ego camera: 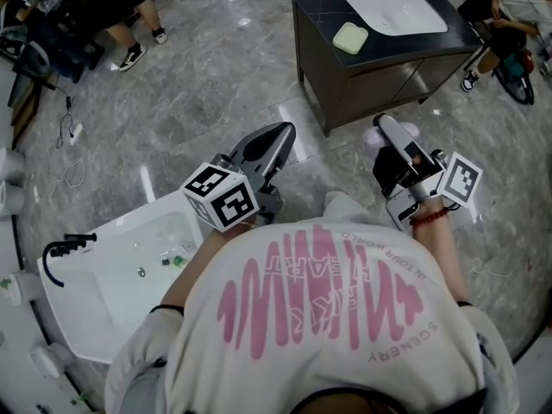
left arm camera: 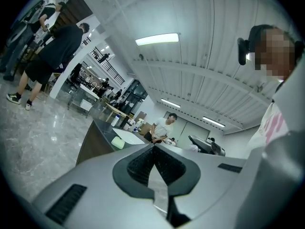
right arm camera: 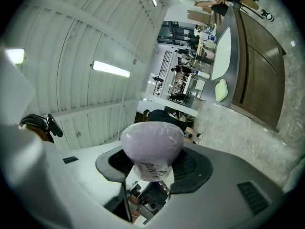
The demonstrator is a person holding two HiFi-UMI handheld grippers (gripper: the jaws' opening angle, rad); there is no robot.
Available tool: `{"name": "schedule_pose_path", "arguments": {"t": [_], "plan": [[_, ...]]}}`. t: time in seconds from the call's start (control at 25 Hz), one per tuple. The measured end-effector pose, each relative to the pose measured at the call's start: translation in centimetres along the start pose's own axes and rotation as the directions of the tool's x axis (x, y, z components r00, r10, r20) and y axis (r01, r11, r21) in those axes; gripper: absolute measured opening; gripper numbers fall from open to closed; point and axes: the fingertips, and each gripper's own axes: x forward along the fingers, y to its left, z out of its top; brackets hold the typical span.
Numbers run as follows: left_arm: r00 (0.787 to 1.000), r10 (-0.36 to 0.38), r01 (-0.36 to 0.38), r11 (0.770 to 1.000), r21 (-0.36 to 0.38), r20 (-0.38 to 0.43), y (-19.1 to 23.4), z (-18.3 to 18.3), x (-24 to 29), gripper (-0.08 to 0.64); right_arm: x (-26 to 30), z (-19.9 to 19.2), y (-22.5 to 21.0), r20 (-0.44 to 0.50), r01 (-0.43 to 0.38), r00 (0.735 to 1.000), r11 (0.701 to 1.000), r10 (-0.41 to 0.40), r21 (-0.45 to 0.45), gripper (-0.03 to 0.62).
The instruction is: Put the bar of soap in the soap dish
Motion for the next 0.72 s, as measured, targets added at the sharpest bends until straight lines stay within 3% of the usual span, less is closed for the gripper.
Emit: {"name": "schedule_pose_path", "arguments": {"t": [0.72], "plan": [[1.0,-0.024,0.024,0.999,0.021,0.002,0.09,0.38,0.67,0.0,-0.23,0.06,-0.61,0.022,-0.009,1.0,1.0,0.009,-0.001,0.216]]}}
